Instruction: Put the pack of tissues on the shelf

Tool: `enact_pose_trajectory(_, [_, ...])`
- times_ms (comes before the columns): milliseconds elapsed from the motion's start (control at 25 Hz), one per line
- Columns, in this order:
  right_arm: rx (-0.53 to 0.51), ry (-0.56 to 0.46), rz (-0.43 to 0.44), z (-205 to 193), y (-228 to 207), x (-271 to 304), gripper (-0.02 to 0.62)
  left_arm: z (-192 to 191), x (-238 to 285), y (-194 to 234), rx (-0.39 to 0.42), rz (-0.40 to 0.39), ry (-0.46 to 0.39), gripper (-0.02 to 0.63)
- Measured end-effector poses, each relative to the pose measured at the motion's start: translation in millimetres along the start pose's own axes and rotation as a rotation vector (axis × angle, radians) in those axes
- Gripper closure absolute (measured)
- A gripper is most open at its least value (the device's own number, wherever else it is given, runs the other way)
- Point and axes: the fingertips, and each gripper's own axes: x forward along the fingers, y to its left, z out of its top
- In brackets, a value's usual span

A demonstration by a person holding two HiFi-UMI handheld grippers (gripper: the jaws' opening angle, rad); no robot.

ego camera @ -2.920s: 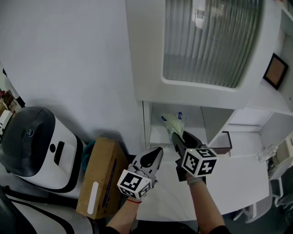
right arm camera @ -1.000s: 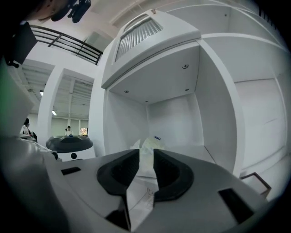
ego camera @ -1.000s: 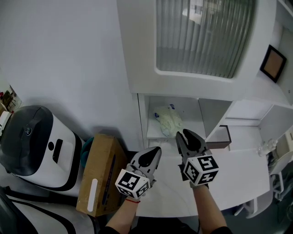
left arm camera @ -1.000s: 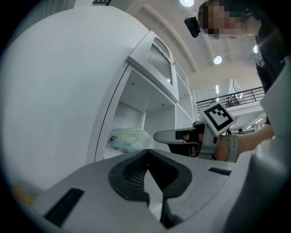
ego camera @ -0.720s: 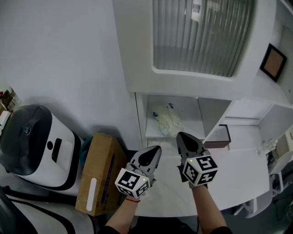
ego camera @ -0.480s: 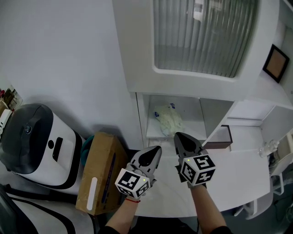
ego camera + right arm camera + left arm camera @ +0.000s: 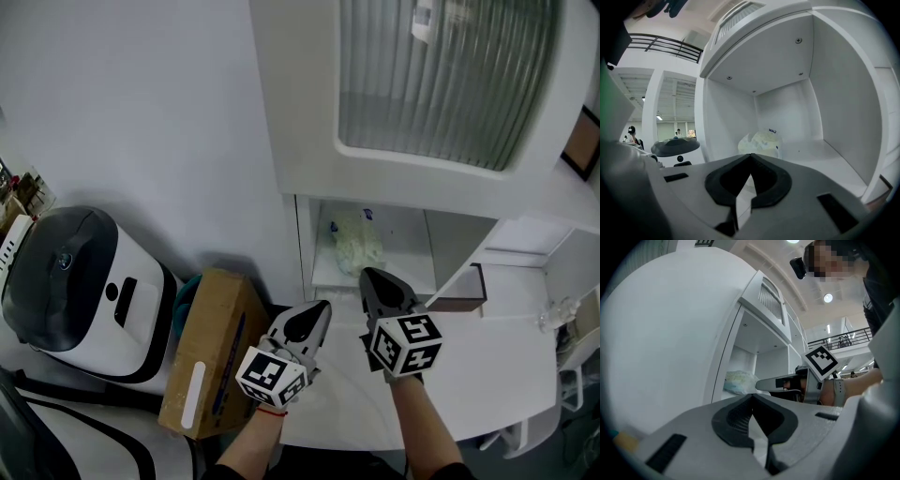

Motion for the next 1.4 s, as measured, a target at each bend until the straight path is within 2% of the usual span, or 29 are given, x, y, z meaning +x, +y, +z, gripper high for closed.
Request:
enact_pose_trajectory(640, [0.019,-0.003,-0.017,-1.2,-3.2,1.7,0.592,1.0,3.0,4.5,-0.012,-0.004,-0.005,0.6])
enact_pose_trajectory(1400, [0.016,-0.031,-0.051,-15.9,4.1,-71.4,0.592,6.5,0.1,-42.2,-0.021,-0.086,-0.016,0.6])
